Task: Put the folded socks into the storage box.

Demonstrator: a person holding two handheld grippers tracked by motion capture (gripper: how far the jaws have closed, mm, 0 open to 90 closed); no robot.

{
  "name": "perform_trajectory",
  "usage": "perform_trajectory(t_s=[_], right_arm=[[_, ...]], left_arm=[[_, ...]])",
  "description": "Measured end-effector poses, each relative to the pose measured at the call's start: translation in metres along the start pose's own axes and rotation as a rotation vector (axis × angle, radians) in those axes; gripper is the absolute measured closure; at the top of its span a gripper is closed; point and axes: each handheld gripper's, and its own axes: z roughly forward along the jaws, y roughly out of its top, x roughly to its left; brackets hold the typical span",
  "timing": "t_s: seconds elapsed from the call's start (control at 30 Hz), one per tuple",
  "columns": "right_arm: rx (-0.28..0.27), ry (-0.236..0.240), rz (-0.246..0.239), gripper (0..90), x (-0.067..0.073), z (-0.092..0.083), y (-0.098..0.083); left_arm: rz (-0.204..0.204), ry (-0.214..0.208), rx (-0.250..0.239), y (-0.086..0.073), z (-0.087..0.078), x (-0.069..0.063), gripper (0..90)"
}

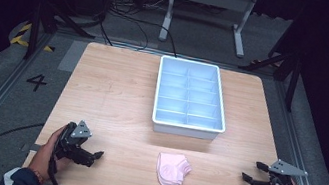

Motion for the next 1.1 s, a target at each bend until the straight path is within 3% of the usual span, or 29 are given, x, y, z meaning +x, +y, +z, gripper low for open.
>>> perform_trajectory(t_s=[0.47,0.67,0.8,1.0,1.1], right_arm=[[0.002,-0.002,0.001,22.1,0.000,0.000,0.000],[0.014,-0.003,0.001,19.4,-0.001,0.001,0.002],[0.019,-0.007,-0.003,19.1,-0.001,0.001,0.003],[-0.036,0.036,0.019,24.1,-0.001,0.000,0.008],[-0.038,0.051,-0.003,25.5,0.004,0.002,0.013]], left_arm=[[-0.001,0.000,0.001,0.000,0.000,-0.001,0.2],[-0.024,0.011,-0.002,-0.001,-0.001,-0.003,0.3],[-0.013,0.018,-0.002,-0.002,-0.002,-0.003,0.4],[-0.020,0.015,-0.002,-0.002,-0.002,-0.003,0.4],[-0.017,0.016,-0.002,-0.002,-0.002,-0.003,0.4]])
